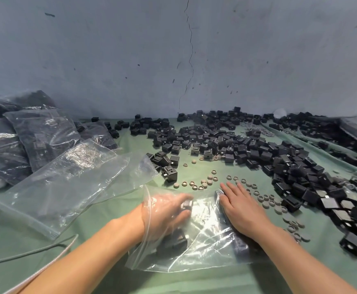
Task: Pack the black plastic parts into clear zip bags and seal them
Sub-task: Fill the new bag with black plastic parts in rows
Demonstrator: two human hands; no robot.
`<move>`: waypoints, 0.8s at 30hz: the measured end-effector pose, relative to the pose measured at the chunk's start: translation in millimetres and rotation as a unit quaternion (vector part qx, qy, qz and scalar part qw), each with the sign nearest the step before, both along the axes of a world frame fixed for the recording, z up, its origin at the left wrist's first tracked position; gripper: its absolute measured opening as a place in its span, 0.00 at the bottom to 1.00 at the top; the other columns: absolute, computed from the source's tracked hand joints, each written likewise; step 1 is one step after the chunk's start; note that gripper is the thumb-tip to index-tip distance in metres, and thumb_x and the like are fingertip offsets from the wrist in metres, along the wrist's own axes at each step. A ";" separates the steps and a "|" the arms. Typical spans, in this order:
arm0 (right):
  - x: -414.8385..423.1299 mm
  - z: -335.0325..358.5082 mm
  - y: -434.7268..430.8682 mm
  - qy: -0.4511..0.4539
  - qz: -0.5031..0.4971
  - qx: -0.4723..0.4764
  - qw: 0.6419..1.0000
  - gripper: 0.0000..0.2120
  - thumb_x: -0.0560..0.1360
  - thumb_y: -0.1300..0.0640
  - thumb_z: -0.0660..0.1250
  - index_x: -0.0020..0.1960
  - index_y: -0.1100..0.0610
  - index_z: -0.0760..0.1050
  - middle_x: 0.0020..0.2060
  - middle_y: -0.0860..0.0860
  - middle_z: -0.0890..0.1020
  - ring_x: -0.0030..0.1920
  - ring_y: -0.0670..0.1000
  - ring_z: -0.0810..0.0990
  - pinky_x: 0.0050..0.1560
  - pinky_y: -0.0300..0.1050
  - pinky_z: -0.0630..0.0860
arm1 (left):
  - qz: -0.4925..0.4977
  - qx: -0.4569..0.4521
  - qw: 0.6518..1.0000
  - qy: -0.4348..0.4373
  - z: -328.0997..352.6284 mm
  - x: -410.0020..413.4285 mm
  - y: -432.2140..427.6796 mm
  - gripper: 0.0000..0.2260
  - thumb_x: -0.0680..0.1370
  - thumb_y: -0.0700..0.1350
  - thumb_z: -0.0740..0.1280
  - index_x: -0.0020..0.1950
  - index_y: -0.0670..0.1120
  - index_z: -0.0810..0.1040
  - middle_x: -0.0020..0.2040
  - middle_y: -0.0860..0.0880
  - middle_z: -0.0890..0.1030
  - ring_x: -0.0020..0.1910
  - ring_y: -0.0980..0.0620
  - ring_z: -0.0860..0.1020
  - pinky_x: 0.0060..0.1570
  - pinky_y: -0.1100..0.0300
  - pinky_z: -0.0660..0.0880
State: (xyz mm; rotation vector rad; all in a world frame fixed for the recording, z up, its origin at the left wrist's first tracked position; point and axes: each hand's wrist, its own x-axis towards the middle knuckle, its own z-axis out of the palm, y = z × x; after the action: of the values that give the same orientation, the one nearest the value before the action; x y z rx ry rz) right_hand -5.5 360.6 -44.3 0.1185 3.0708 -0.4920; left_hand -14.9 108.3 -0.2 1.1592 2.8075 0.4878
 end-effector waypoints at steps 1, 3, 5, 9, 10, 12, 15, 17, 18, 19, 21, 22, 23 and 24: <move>0.1 0.0 -0.1 0.001 0.000 -0.001 1.000 0.28 0.84 0.40 0.41 0.82 0.46 0.46 0.82 0.44 0.48 0.81 0.48 0.41 0.80 0.53 0.45 | -0.003 -0.010 1.000 -0.003 0.7 0.3 1.4 0.17 0.84 0.51 0.57 0.73 0.51 0.63 0.46 0.54 0.77 0.35 0.59 0.75 0.41 0.67 0.77; 0.1 -0.1 0.1 0.003 -0.001 -0.002 1.000 0.28 0.84 0.40 0.41 0.82 0.46 0.46 0.82 0.44 0.48 0.81 0.48 0.42 0.80 0.53 0.46 | -0.006 -0.018 1.000 0.015 0.9 0.2 4.0 0.16 0.85 0.50 0.56 0.71 0.48 0.64 0.51 0.51 0.77 0.41 0.57 0.77 0.49 0.61 0.77; 0.3 0.0 0.1 0.005 -0.001 -0.004 1.000 0.28 0.84 0.40 0.42 0.82 0.46 0.46 0.82 0.44 0.48 0.81 0.48 0.42 0.80 0.53 0.46 | 0.009 -0.002 0.999 0.033 -1.9 -0.3 5.4 0.17 0.84 0.49 0.55 0.72 0.47 0.67 0.61 0.50 0.75 0.56 0.54 0.76 0.60 0.61 0.70; 0.0 0.6 -0.9 0.008 -0.003 -0.004 1.000 0.28 0.84 0.39 0.42 0.82 0.45 0.47 0.81 0.44 0.50 0.81 0.48 0.43 0.80 0.53 0.46 | -0.018 0.008 1.000 0.013 -12.7 -6.6 7.0 0.19 0.83 0.46 0.56 0.75 0.49 0.68 0.73 0.49 0.69 0.71 0.50 0.68 0.68 0.60 0.63; 0.1 0.6 -1.0 0.010 -0.004 -0.004 1.000 0.28 0.84 0.39 0.42 0.82 0.46 0.47 0.81 0.44 0.50 0.81 0.49 0.43 0.80 0.54 0.46 | -0.022 0.001 1.000 0.003 -16.3 -11.0 8.9 0.19 0.84 0.45 0.57 0.75 0.49 0.67 0.74 0.48 0.69 0.71 0.48 0.68 0.70 0.55 0.65; 0.5 0.2 -0.8 0.012 -0.004 -0.006 1.000 0.28 0.84 0.39 0.42 0.82 0.46 0.48 0.81 0.45 0.50 0.81 0.49 0.44 0.80 0.54 0.47 | -0.005 -0.027 1.000 -0.001 -24.2 -17.9 16.0 0.20 0.83 0.44 0.59 0.76 0.50 0.66 0.73 0.45 0.68 0.70 0.44 0.68 0.68 0.48 0.66; 0.3 -0.1 -1.0 0.015 -0.005 -0.011 1.000 0.28 0.84 0.38 0.43 0.82 0.45 0.49 0.81 0.44 0.51 0.81 0.49 0.44 0.80 0.54 0.48 | 0.027 -0.020 0.999 -0.020 -30.2 -21.0 22.4 0.22 0.83 0.46 0.60 0.78 0.49 0.62 0.74 0.42 0.67 0.71 0.42 0.68 0.69 0.46 0.66; 0.1 -0.2 -1.1 0.016 -0.006 -0.013 1.000 0.29 0.84 0.38 0.43 0.82 0.45 0.49 0.81 0.44 0.52 0.81 0.49 0.45 0.80 0.54 0.48 | 0.042 0.010 0.998 -0.047 -28.2 -21.0 20.5 0.24 0.82 0.48 0.61 0.78 0.49 0.60 0.72 0.45 0.70 0.69 0.45 0.70 0.68 0.49 0.68; 0.1 -0.3 -0.9 0.017 -0.007 -0.013 1.000 0.29 0.84 0.38 0.43 0.82 0.45 0.49 0.81 0.44 0.52 0.81 0.49 0.45 0.80 0.54 0.48 | 0.047 0.010 0.997 -0.053 -24.3 -20.9 18.1 0.23 0.82 0.49 0.62 0.76 0.48 0.61 0.66 0.46 0.75 0.62 0.48 0.75 0.63 0.53 0.73; 0.2 -0.4 -0.7 0.018 -0.008 -0.014 1.000 0.29 0.84 0.38 0.43 0.82 0.45 0.50 0.81 0.44 0.52 0.81 0.49 0.45 0.80 0.54 0.48 | 0.048 0.000 0.997 -0.054 -19.6 -20.7 14.5 0.20 0.82 0.50 0.62 0.73 0.48 0.63 0.58 0.48 0.78 0.53 0.51 0.78 0.54 0.59 0.76; 0.9 -0.5 -0.7 0.020 -0.007 -0.015 1.000 0.29 0.84 0.37 0.43 0.82 0.46 0.50 0.81 0.44 0.53 0.81 0.49 0.45 0.80 0.54 0.48 | 0.029 -0.011 0.998 -0.054 -9.9 -19.3 4.7 0.13 0.82 0.53 0.62 0.64 0.51 0.67 0.48 0.54 0.77 0.41 0.61 0.76 0.41 0.69 0.73; 1.4 -0.4 -0.7 0.020 -0.007 -0.016 1.000 0.29 0.83 0.37 0.43 0.82 0.46 0.50 0.81 0.44 0.53 0.81 0.49 0.45 0.79 0.54 0.48 | 0.012 -0.006 0.997 -0.070 -5.9 -18.4 -1.1 0.10 0.81 0.55 0.61 0.60 0.54 0.68 0.47 0.57 0.76 0.40 0.64 0.76 0.39 0.73 0.71; 1.5 -0.2 -0.7 0.019 -0.007 -0.017 1.000 0.29 0.83 0.37 0.43 0.82 0.46 0.50 0.81 0.44 0.53 0.81 0.49 0.45 0.79 0.54 0.47 | -0.008 -0.003 0.996 -0.088 -2.3 -16.6 -6.5 0.07 0.81 0.56 0.61 0.58 0.57 0.70 0.47 0.60 0.74 0.42 0.69 0.75 0.39 0.75 0.70; 1.5 -0.1 -0.7 0.019 -0.007 -0.017 1.000 0.29 0.84 0.37 0.43 0.82 0.45 0.50 0.81 0.44 0.52 0.81 0.49 0.45 0.79 0.54 0.47 | -0.024 -0.004 0.994 -0.102 -0.1 -14.7 -11.1 0.07 0.81 0.57 0.60 0.57 0.59 0.72 0.49 0.63 0.73 0.45 0.73 0.74 0.42 0.76 0.70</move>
State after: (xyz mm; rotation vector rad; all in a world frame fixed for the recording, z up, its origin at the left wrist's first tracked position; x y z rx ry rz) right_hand -3.9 359.9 -44.4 0.1328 3.0985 -0.5533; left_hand -29.6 97.3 -0.3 1.1046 2.5999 0.5563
